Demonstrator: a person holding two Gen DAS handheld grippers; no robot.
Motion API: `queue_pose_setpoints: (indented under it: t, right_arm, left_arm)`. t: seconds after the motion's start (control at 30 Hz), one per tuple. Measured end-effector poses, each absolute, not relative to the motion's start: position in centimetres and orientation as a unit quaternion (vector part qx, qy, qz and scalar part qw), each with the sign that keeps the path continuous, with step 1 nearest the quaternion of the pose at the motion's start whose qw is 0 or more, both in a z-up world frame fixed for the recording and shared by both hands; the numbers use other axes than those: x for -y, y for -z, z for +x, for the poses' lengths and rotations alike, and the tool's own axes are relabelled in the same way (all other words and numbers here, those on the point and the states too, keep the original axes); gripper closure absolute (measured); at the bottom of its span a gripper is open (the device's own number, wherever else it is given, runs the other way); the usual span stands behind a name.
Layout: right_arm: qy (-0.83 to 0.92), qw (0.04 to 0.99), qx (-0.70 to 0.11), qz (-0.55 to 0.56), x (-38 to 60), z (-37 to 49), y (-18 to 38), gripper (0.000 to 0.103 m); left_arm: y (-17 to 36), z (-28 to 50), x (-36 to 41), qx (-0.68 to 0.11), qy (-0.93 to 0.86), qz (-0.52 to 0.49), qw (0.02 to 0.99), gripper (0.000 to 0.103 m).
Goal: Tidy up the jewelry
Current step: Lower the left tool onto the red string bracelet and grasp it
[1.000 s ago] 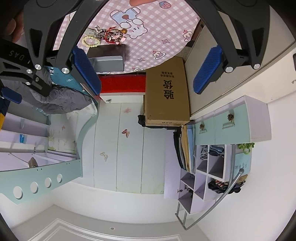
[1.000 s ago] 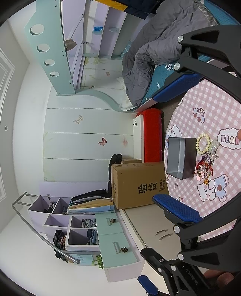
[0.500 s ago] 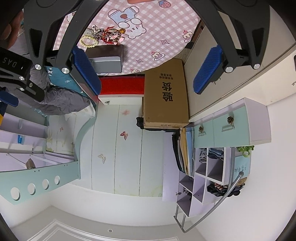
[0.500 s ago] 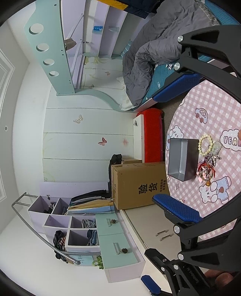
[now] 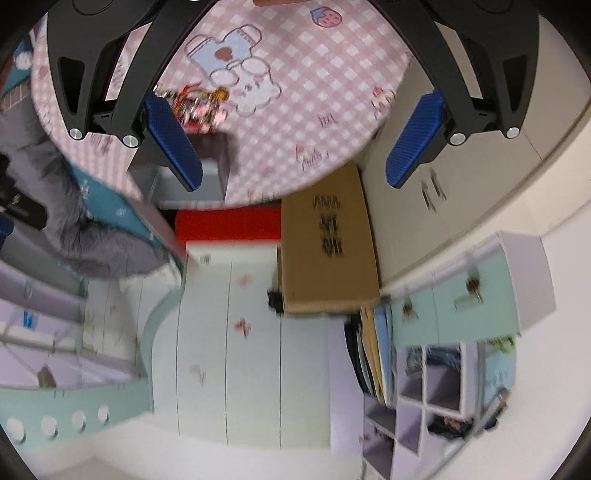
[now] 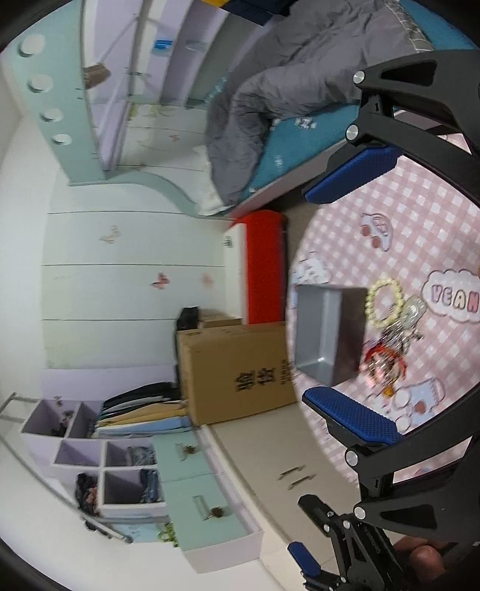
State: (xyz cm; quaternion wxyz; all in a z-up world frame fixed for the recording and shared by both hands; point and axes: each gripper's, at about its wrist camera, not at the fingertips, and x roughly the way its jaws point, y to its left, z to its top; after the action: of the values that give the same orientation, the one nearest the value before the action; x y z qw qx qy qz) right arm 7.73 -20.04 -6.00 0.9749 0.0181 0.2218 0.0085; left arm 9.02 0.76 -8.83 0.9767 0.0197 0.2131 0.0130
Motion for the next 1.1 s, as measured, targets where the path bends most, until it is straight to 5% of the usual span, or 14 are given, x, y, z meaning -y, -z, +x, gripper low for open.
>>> queue_pose_setpoints:
  t: [0.37, 0.63, 0.77, 0.83, 0.9, 1.1]
  right_arm:
    - [-0.01, 0.94, -0.339, 0.038, 22.6, 11.0, 14.5, 0.008]
    - [-0.007, 0.926, -0.375, 0.05, 23.7, 12.1, 17.3, 0.008]
    - [-0.009, 0.925, -0.376, 0.054, 23.9, 12.3, 17.7, 0.008]
    - [-0.01, 0.925, -0.377, 0.055, 23.9, 12.2, 17.7, 0.008]
    - [-0.011, 0.925, -0.377, 0.055, 23.9, 12.1, 17.7, 0.008]
    - [-0.012, 0.924, -0.378, 0.052, 23.7, 11.6, 17.7, 0.008]
  left_arm:
    - [19.4, 15.2, 2.4, -0.357, 0.042, 0.087, 0.929, 0.006]
    - [21.3, 16.9, 3.6, -0.392, 0.089, 0.099, 0.91, 0.006]
    - [22.0, 17.9, 4.3, -0.413, 0.13, 0.098, 0.896, 0.036]
    - [21.8, 17.8, 4.5, -0.413, 0.161, 0.088, 0.892, 0.073]
    - [21.8, 17.3, 4.8, -0.412, 0.178, 0.085, 0.89, 0.083]
    - [19.9, 15.3, 4.4, -0.381, 0.22, 0.057, 0.896, 0.084]
